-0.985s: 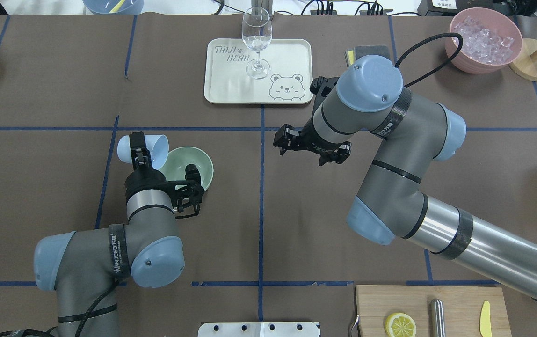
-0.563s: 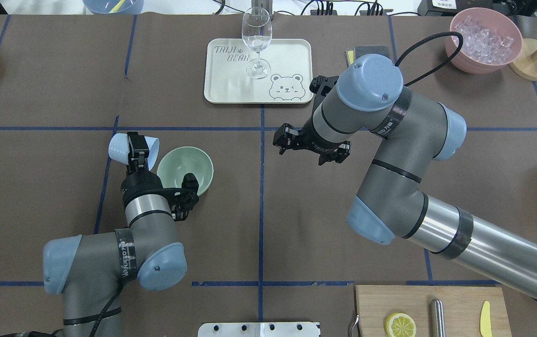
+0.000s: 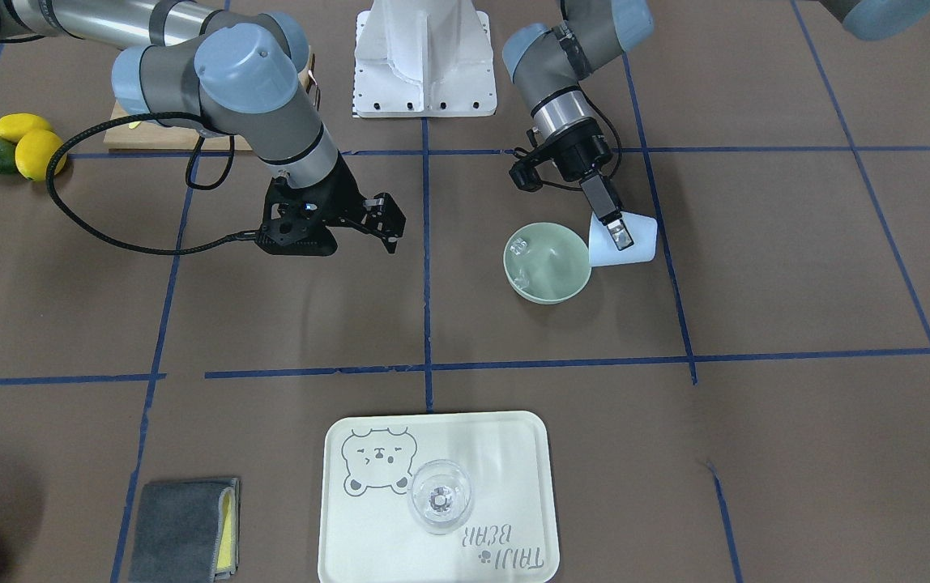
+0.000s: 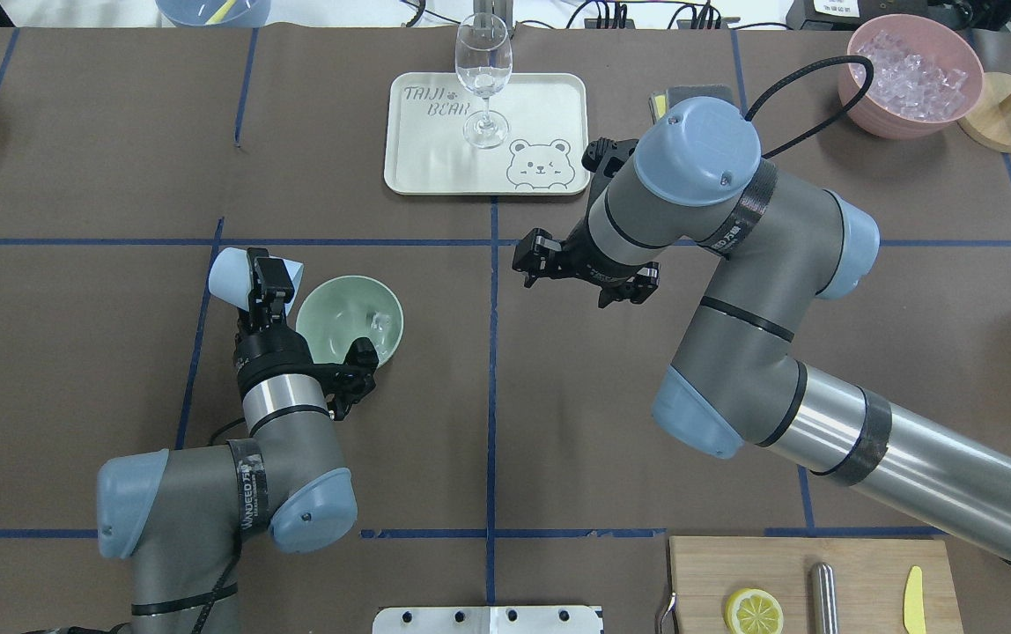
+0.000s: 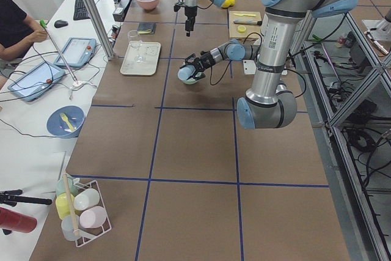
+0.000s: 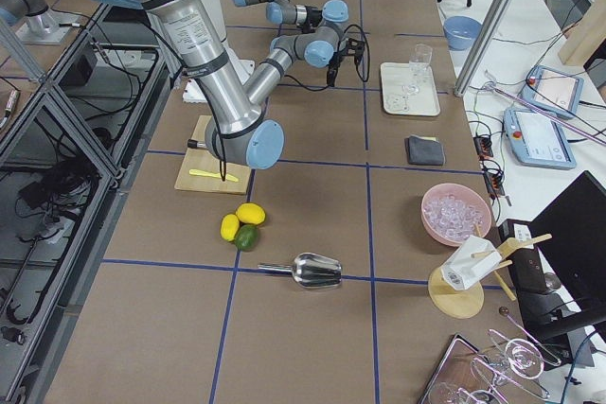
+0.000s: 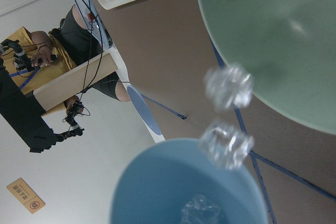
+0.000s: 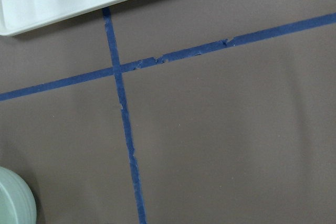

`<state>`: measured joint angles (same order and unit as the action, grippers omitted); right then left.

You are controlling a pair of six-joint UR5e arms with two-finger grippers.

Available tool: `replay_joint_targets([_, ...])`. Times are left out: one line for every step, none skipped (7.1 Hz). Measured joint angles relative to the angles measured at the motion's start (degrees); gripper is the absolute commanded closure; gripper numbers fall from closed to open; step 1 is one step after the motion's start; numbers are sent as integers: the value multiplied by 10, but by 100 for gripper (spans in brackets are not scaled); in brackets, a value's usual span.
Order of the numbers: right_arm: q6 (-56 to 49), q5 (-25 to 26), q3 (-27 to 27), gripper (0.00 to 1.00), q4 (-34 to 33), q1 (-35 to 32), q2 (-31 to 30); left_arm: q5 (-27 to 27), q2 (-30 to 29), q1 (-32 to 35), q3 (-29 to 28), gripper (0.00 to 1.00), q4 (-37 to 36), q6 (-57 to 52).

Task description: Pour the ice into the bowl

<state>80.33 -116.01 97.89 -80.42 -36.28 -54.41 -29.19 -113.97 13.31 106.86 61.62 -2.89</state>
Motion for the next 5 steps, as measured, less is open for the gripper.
replay_joint_targets([0,0,0,0,0,-1,0,7,0,0,-1,100,0,-10])
replay_joint_targets([0,0,0,0,0,-1,0,13,1,-1,-2,100,0,-17])
replay_joint_targets([0,0,0,0,0,-1,0,17,2,-1,-4,100,0,-22])
replay_joint_targets([0,0,0,0,0,-1,0,21,2,-1,-6,100,0,-25])
replay_joint_targets([0,0,0,0,0,-1,1,23,1,-1,-8,100,0,-26])
